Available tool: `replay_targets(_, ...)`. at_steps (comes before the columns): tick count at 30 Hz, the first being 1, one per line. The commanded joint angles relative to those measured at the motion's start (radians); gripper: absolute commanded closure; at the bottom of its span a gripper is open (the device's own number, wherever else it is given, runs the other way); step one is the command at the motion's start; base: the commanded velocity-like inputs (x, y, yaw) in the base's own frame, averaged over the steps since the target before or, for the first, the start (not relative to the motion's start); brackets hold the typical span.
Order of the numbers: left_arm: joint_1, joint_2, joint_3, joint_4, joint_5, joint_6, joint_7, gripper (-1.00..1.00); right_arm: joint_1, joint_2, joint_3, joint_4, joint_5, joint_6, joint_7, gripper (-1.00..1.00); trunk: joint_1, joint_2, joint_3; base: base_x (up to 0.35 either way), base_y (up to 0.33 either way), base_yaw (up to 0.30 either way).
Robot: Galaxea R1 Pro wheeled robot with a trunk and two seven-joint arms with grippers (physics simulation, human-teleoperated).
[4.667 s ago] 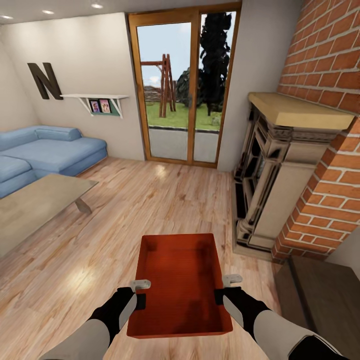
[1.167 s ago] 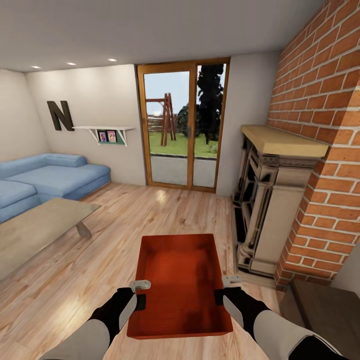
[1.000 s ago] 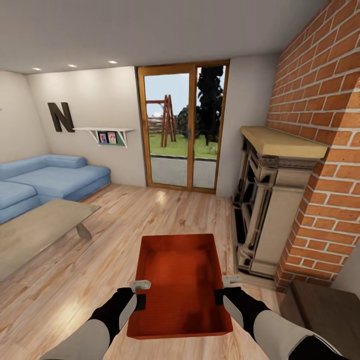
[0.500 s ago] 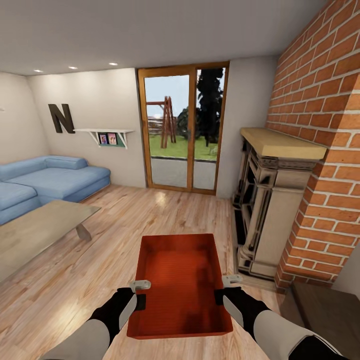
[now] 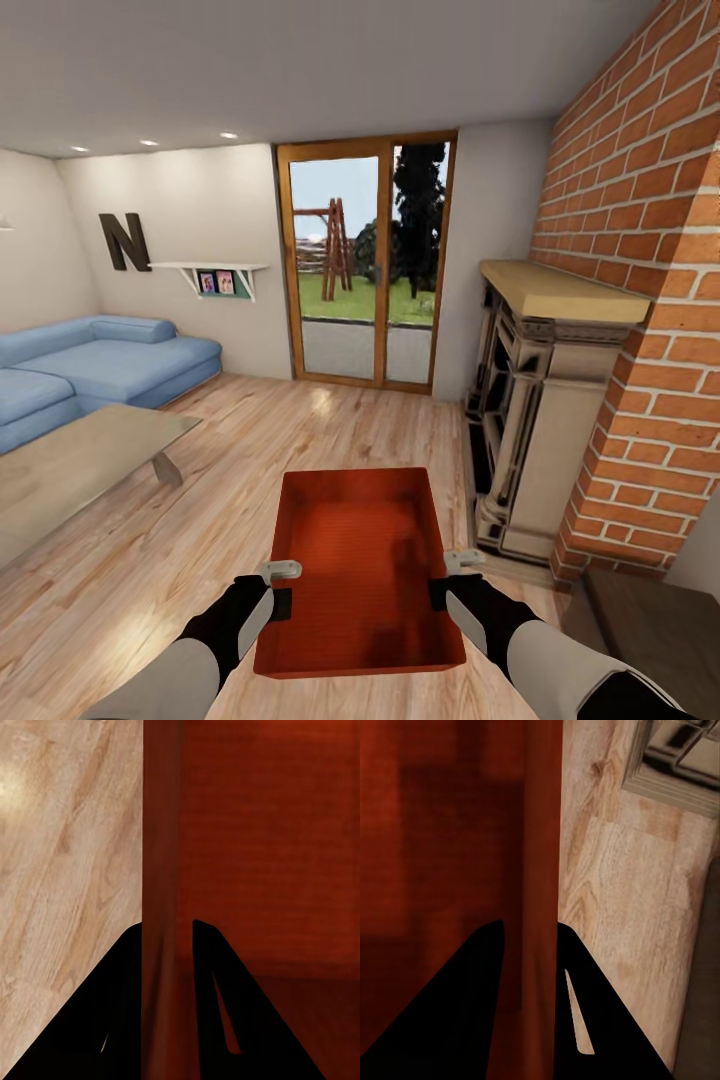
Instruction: Move the two storage containers from the living room to the garage. In the garage, place one container on the floor and stack the other container on top of it (either order is fine).
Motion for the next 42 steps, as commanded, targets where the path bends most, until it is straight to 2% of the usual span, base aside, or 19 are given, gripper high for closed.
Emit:
replay_targets(1, 0.0, 0.001, -0.007, 0.006, -0.014, 0.009, 0.04, 1.0, -0.002, -0.001, 0.02, -0.014, -0.01, -0.029, -0.006, 1.0, 0.001, -0.002, -0.002, 0.0, 0.0, 0.0)
replay_targets(27, 0.0, 0.001, -0.007, 0.006, -0.014, 0.006, 0.039, 1.0, -0.002, -0.001, 0.02, -0.014, -0.01, -0.029, -0.006, 1.0, 0.001, -0.002, -0.001, 0.0, 0.0, 0.004)
replay_targets(42, 0.0, 0.001, -0.007, 0.006, -0.014, 0.006, 0.04, 1.0, -0.002, 0.001, 0.02, -0.014, -0.011, -0.029, -0.006, 1.0, 0.001, -0.002, -0.001, 0.0, 0.0, 0.265)
